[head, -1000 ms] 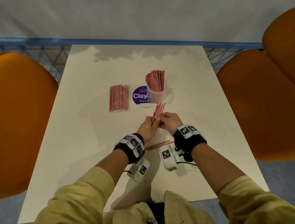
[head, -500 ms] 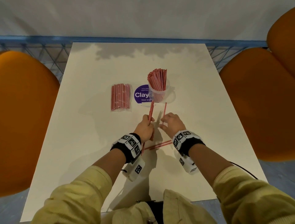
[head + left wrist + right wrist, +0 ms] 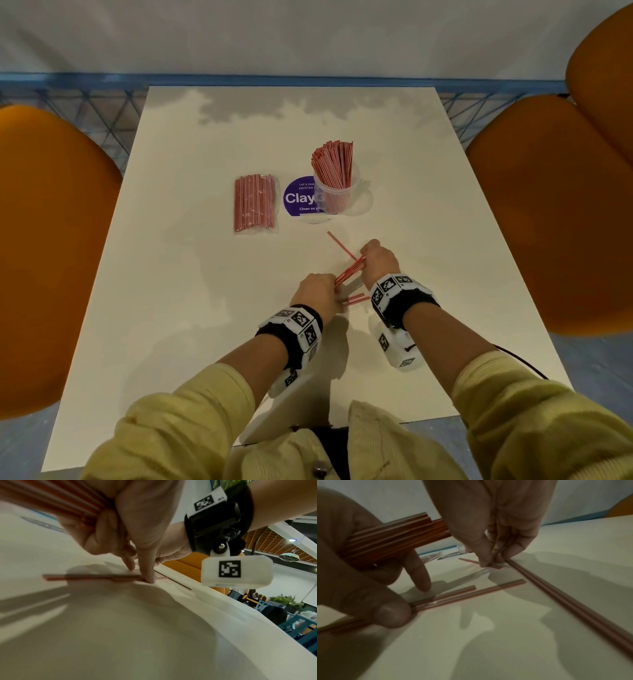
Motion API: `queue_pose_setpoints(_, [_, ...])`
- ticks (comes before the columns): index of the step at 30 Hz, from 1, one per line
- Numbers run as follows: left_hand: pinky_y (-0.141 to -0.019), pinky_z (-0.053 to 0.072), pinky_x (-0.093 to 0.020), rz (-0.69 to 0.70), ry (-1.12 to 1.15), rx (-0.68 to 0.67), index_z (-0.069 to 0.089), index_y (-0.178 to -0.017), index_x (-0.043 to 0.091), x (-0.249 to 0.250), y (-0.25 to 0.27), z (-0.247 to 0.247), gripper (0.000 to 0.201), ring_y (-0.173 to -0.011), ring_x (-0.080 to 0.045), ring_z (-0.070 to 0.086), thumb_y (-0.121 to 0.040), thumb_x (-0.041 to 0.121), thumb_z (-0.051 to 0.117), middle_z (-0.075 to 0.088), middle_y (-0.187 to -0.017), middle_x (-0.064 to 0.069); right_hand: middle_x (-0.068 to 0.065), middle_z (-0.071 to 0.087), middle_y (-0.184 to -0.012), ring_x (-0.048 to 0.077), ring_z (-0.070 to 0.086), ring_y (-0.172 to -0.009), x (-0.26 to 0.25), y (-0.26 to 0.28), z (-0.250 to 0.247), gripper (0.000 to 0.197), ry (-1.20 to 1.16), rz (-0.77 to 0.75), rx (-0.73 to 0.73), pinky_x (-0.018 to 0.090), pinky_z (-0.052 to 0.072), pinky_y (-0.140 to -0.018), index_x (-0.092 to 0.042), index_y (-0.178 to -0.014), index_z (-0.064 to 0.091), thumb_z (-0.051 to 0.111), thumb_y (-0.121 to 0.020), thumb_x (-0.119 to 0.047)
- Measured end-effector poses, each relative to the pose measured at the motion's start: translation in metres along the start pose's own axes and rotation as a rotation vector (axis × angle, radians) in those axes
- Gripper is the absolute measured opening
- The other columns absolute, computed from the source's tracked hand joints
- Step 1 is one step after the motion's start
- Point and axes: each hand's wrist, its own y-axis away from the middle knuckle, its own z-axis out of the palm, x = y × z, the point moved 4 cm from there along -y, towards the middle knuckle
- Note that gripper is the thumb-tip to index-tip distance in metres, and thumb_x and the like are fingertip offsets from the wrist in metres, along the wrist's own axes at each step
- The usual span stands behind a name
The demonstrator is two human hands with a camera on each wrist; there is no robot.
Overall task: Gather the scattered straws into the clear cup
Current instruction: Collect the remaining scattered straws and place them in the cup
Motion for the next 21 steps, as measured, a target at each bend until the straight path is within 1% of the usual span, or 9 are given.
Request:
queue_pose_setpoints(2, [-0.088, 0.054, -0.034, -0.007, -0.028, 0.005, 0.067, -0.102, 0.007, -0.001, 0.001, 0.000, 0.025, -0.099, -0.028, 0.065, -0.080, 0.019, 0.070, 0.068, -0.105, -0.011, 0.019, 0.060, -0.117, 0.033, 0.057, -0.108, 0.000, -0.001, 0.003, 0.036, -0.005, 0.012, -0.012, 0.037, 0.046, -0.090, 0.000, -0.122, 0.044, 0.048, -0.086, 0.002])
queue_pose_setpoints(4, [-0.084, 0.053, -0.031, -0.007, -0.074, 0.007, 0.067, -0.102, 0.006, -0.001, 0.001, 0.001, 0.024, -0.098, -0.028, 0.065, -0.083, 0.019, 0.068, 0.068, -0.106, -0.012, 0.018, 0.058, -0.121, 0.032, 0.056, -0.112, 0.001, 0.000, 0.005, 0.038, 0.009, 0.003, -0.026, 0.036, 0.045, -0.094, -0.001, -0.123, 0.045, 0.051, -0.085, 0.000])
queue_pose_setpoints(6, [-0.082, 0.052, -0.031, -0.016, -0.109, -0.008, 0.066, -0.104, 0.005, 0.000, 0.000, 0.002, 0.024, -0.099, -0.028, 0.065, -0.085, 0.019, 0.066, 0.068, -0.107, -0.013, 0.017, 0.056, -0.123, 0.031, 0.053, -0.115, 0.001, 0.001, 0.006, 0.040, 0.014, -0.016, -0.021, 0.035, 0.043, -0.097, -0.002, -0.125, 0.045, 0.050, -0.086, 0.001])
queue_pose_setpoints(8, [-0.083, 0.051, -0.031, -0.006, -0.169, -0.027, 0.065, -0.107, 0.004, 0.001, 0.000, 0.004, 0.024, -0.101, -0.029, 0.064, -0.087, 0.017, 0.063, 0.066, -0.110, -0.014, 0.017, 0.056, -0.124, 0.031, 0.052, -0.116, 0.001, 0.002, 0.006, 0.040, 0.024, -0.035, 0.000, 0.034, 0.042, -0.097, -0.003, -0.125, 0.047, 0.047, -0.086, 0.004])
queue_pose_setpoints(11, [-0.081, 0.050, -0.031, 0.034, -0.274, -0.038, 0.061, -0.110, 0.001, 0.005, 0.002, 0.007, 0.023, -0.103, -0.031, 0.063, -0.092, 0.012, 0.053, 0.063, -0.113, -0.016, 0.018, 0.055, -0.123, 0.032, 0.051, -0.116, 0.002, 0.004, 0.007, 0.037, 0.039, -0.062, -0.003, 0.034, 0.042, -0.096, -0.003, -0.121, 0.053, 0.044, -0.086, 0.005])
queue_pose_setpoints(13, [-0.081, 0.050, -0.032, 0.065, -0.326, -0.027, 0.059, -0.114, 0.001, 0.007, 0.004, 0.007, 0.025, -0.103, -0.032, 0.062, -0.094, 0.010, 0.047, 0.062, -0.114, -0.017, 0.018, 0.054, -0.123, 0.032, 0.050, -0.116, 0.003, 0.005, 0.007, 0.033, 0.028, -0.066, -0.002, 0.034, 0.041, -0.097, -0.002, -0.118, 0.056, 0.049, -0.085, 0.001])
queue_pose_setpoints(16, [-0.085, 0.049, -0.034, 0.101, -0.379, -0.011, 0.055, -0.116, 0.001, 0.007, 0.008, 0.008, 0.025, -0.106, -0.033, 0.060, -0.095, 0.008, 0.044, 0.058, -0.117, -0.018, 0.018, 0.053, -0.122, 0.031, 0.049, -0.116, 0.003, 0.007, 0.005, 0.027, 0.038, -0.076, 0.021, 0.034, 0.043, -0.096, -0.001, -0.114, 0.057, 0.055, -0.088, -0.006])
queue_pose_setpoints(18, [-0.086, 0.048, -0.035, 0.107, -0.407, -0.015, 0.053, -0.117, 0.000, 0.006, 0.010, 0.009, 0.025, -0.108, -0.033, 0.058, -0.094, 0.005, 0.043, 0.056, -0.119, -0.018, 0.017, 0.052, -0.122, 0.031, 0.046, -0.117, 0.001, 0.009, 0.003, 0.031, 0.098, -0.099, 0.003, 0.035, 0.043, -0.096, -0.002, -0.115, 0.057, 0.059, -0.087, -0.014])
queue_pose_setpoints(21, [-0.089, 0.048, -0.036, 0.103, -0.428, -0.023, 0.049, -0.120, -0.002, 0.006, 0.015, 0.011, 0.027, -0.109, -0.035, 0.057, -0.094, 0.000, 0.042, 0.051, -0.122, -0.019, 0.013, 0.051, -0.124, 0.029, 0.043, -0.120, -0.001, 0.012, 0.000, 0.037, 0.221, -0.129, -0.009, 0.037, 0.043, -0.097, -0.004, -0.118, 0.055, 0.061, -0.085, -0.019])
